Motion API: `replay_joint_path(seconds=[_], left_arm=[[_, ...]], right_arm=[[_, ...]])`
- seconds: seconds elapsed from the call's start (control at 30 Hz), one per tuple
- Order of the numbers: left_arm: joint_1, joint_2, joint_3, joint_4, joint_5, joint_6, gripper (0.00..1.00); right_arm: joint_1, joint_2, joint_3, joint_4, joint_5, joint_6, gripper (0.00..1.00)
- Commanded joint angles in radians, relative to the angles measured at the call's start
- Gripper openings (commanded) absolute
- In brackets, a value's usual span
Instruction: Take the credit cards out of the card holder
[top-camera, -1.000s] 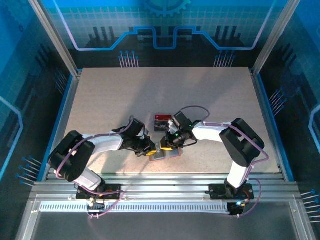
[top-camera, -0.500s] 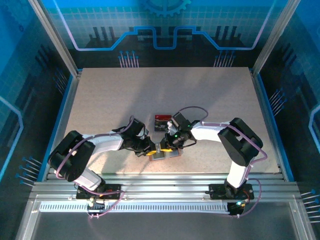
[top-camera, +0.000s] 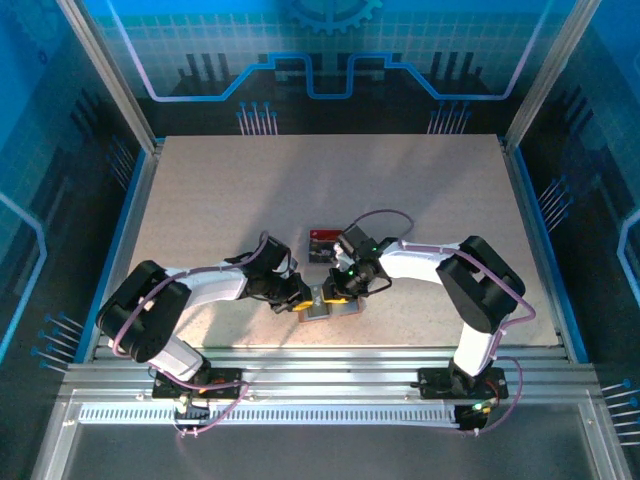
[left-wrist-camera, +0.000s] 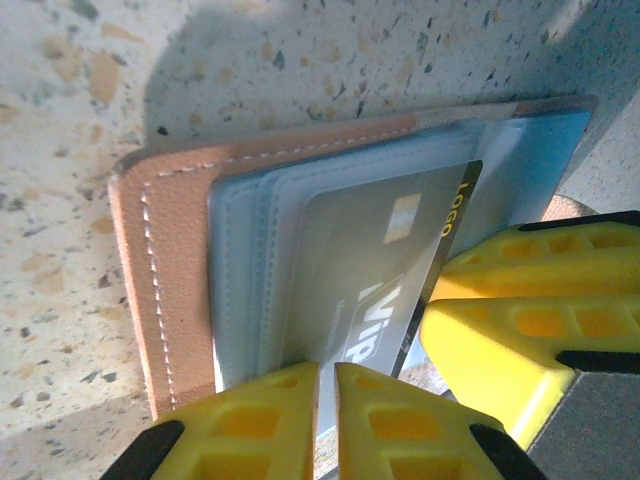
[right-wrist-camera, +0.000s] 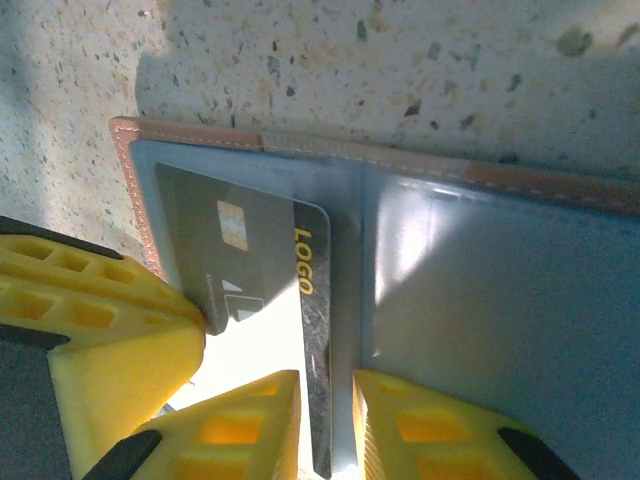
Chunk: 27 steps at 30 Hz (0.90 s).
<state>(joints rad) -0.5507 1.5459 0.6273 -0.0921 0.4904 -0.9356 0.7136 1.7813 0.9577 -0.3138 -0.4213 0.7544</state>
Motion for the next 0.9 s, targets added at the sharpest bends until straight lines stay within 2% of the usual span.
replay_joint_path(seconds=[0.0, 0.3, 0.7, 0.87], left_arm=[[0.006, 0.013, 0.021, -0.029, -0.008, 0.020, 0.13], [0.007, 0.006, 0.020, -0.031, -0.009, 0.020, 0.13], [0.006, 0.006, 0.020, -0.030, -0.009, 0.019, 0.13], [0.006, 0.006, 0.020, -0.031, -0.009, 0.018, 0.13]], right_arm=[[0.010, -0.041, 0.013, -0.040, 0.027, -0.008, 0.21], [0.014, -0.058, -0.028, 0.071, -0.089, 0.047, 0.21], [0.020, 0.017, -0.037, 0.091, -0.089, 0.043, 0.21], [0.020, 0.017, -0.035, 0.049, -0.051, 0.022, 0.21]])
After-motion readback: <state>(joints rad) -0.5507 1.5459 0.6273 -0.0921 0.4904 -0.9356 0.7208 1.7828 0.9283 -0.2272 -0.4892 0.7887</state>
